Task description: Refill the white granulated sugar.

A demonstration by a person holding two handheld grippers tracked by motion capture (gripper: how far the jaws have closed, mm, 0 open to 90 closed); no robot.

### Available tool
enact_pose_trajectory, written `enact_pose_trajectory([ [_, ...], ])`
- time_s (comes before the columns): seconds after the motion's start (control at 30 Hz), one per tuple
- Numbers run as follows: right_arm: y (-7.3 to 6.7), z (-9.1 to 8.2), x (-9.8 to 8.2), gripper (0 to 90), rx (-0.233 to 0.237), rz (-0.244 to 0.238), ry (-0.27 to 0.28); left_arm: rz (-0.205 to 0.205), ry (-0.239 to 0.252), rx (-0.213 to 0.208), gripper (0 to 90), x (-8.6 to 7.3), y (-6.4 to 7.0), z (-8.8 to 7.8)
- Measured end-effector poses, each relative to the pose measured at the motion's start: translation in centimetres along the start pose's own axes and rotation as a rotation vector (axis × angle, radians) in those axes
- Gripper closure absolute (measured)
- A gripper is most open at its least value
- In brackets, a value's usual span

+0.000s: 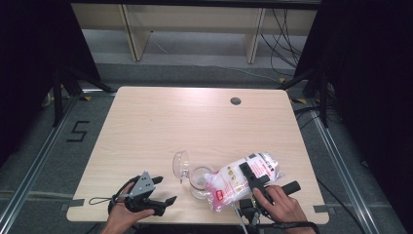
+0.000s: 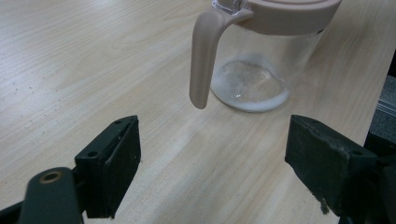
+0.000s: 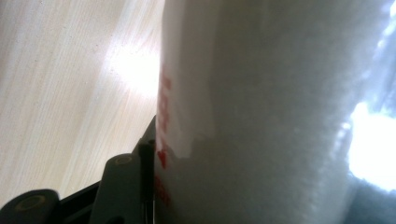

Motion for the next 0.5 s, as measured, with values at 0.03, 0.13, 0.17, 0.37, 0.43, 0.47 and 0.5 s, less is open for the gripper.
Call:
enact_pose_trajectory([
  [0.03,0.01,-0.01,-0.01,49.2,0.001,0.0,0.001,0.001,0.002,0.0,18.0,0.01,0.0,0.01],
  [0.13,0.28,0.04,0.0,49.3,-0.004,-0.025,0.009,-0.006,-0.001,0.001,18.0,-0.02,0.01,-0.01],
  [0.17,0.05,-0.05,-0.06,49.3,-0.001,0.009,0.0,0.003,0.002,-0.008,18.0,-0.02,-0.07,0.04],
  [0.37,0.18,-0.15,-0.09,49.4,-0.005,0.006,0.002,0.015,-0.001,-0.005,18.0,0.01,-0.1,0.01],
  [0.43,0.1,-0.16,-0.1,49.5,-0.005,0.011,0.0,0.012,0.0,-0.01,18.0,0.0,-0.08,0.01],
  [0.47,0.12,-0.11,-0.09,49.5,-0.002,0.006,0.005,0.015,-0.003,-0.004,18.0,0.0,-0.1,-0.02],
  [0.5,0.07,-0.13,-0.09,49.5,0.004,0.008,0.002,0.012,0.0,-0.006,18.0,0.01,-0.06,-0.01],
])
Point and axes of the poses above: each handheld gripper's, and its own axes: z roughly forward along the jaws, x roughly out of its top, y roughly to its right, the point moved 3 cm from there along z, roughly forward along the jaws, and after that the axes turned 9 degrees about y, right-handed, at the moved point
